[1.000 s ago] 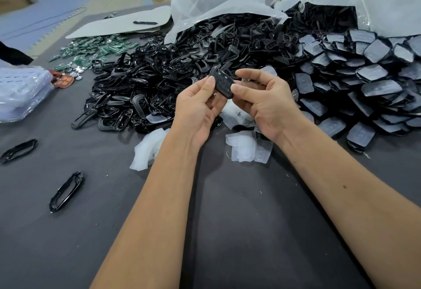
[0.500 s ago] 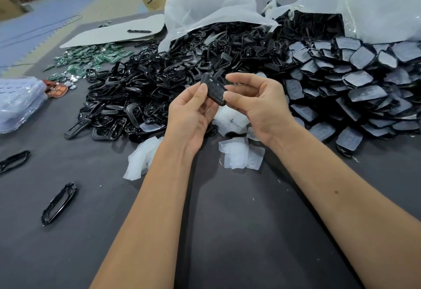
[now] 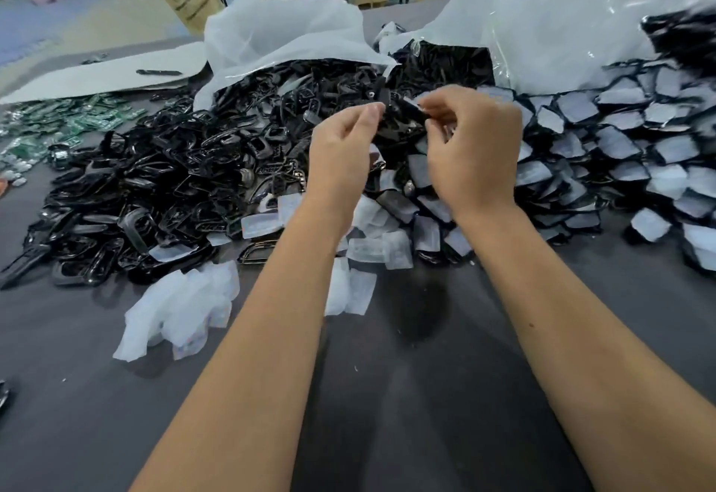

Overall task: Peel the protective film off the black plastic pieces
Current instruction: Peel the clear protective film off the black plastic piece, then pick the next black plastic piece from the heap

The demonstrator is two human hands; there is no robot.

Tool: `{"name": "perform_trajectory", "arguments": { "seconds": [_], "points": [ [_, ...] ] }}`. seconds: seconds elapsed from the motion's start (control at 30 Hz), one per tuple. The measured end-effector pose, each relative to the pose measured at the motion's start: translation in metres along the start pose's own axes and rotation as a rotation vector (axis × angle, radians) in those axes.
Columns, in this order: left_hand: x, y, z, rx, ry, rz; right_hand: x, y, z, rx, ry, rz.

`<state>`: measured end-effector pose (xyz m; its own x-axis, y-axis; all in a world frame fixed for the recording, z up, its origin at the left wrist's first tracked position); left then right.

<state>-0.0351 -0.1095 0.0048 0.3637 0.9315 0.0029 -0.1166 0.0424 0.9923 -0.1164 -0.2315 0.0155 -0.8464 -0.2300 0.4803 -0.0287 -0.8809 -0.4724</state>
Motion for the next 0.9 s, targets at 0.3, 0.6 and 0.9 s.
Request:
{"name": "perform_trajectory", "arguments": {
  "seconds": [0.3, 0.6, 0.9],
  "points": [
    [-0.079, 0.010, 0.010, -0.205, 0.012, 0.316, 0.037, 0.045, 0.053, -0.108, -0.132, -0.319],
    [-0.048, -0.006, -0.004, -0.156, 0.154, 0.348, 0.025, 0.011, 0.039, 0.030, -0.085, -0.155],
    [0.065, -0.026, -0.003, 0.111, 0.357, 1.059, -0.066, -0.040, -0.004, 0.162, -0.667, -0.201]
  ]
}}
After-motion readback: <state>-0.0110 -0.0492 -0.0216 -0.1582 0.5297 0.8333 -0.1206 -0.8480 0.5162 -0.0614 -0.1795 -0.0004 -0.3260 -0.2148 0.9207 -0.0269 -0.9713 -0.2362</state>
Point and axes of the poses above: each hand's wrist, its own z-axis towards the middle knuckle, its own x-axis out of the back of the hand, y = z × x, the point moved 2 cm from there along z, towards the middle knuckle, and after that the axes turned 3 degrees about x, right-handed, at the moved point
